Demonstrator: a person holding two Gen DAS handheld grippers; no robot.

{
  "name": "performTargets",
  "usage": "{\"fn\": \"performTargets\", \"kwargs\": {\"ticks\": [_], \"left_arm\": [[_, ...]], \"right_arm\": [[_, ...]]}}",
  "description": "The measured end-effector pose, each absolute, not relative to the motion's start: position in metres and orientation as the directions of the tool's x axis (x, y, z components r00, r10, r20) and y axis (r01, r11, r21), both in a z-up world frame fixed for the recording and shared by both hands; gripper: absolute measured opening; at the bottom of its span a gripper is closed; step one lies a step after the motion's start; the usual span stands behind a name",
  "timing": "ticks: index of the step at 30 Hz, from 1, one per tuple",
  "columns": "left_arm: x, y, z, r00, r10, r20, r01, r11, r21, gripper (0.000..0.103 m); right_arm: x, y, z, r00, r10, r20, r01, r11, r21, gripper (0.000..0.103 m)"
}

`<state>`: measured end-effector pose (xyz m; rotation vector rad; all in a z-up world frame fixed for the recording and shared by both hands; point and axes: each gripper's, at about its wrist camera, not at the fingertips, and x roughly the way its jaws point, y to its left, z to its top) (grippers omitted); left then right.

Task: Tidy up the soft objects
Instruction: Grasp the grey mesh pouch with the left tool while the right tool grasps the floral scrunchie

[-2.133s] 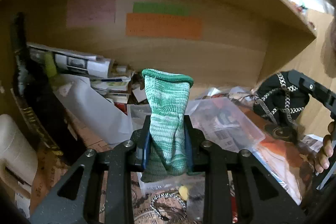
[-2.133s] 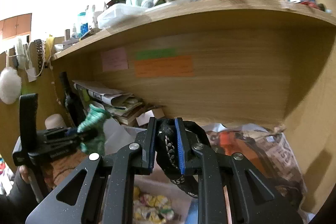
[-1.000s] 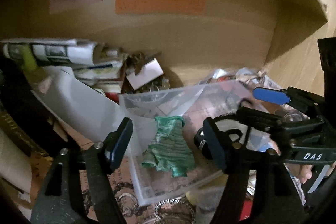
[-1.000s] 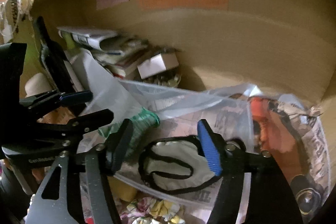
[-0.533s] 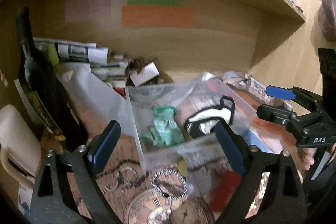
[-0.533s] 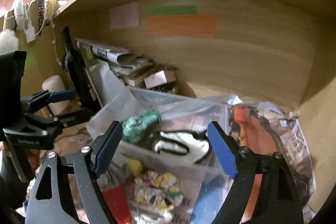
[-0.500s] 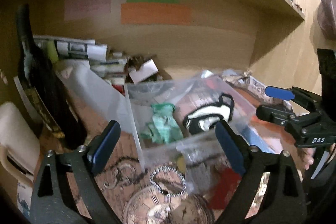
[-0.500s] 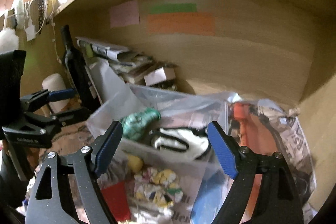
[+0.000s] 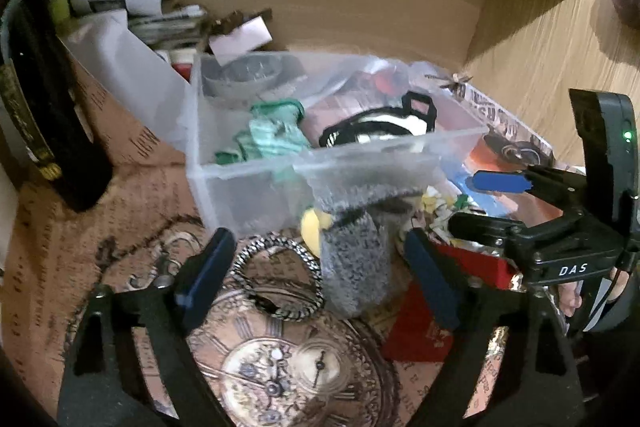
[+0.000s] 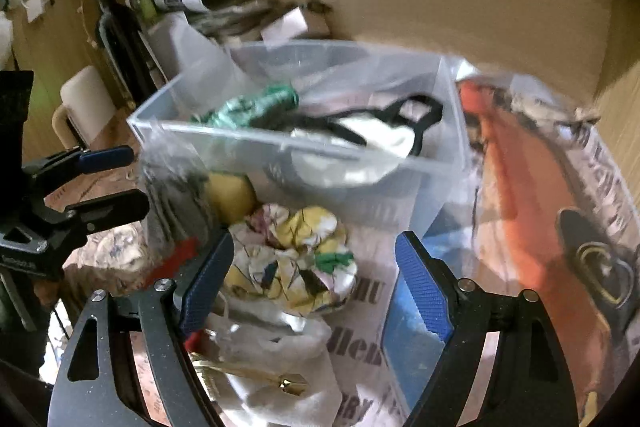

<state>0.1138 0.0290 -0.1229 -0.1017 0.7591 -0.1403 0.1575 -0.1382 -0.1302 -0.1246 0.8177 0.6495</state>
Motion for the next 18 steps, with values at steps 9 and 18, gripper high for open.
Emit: {"fn": "performTargets", "kwargs": {"ticks": [9, 18], "left_arm": [[0.117, 0.019, -0.133, 0.688, -0.232, -0.688, 0.140, 0.972, -0.187, 0.034], [0.104, 0.022, -0.123, 0.723, -0.224, -0.654, 0.143, 0.974, -0.175, 0.024]], "right_arm": [[0.162, -0.129, -0.150, 0.404, 0.509, -0.760, -0.611, 0.768, 0.190, 0.036], [0.147, -0.133, -0.135, 0.469, 0.526, -0.709, -0.620, 0.768, 0.160, 0.015]]}}
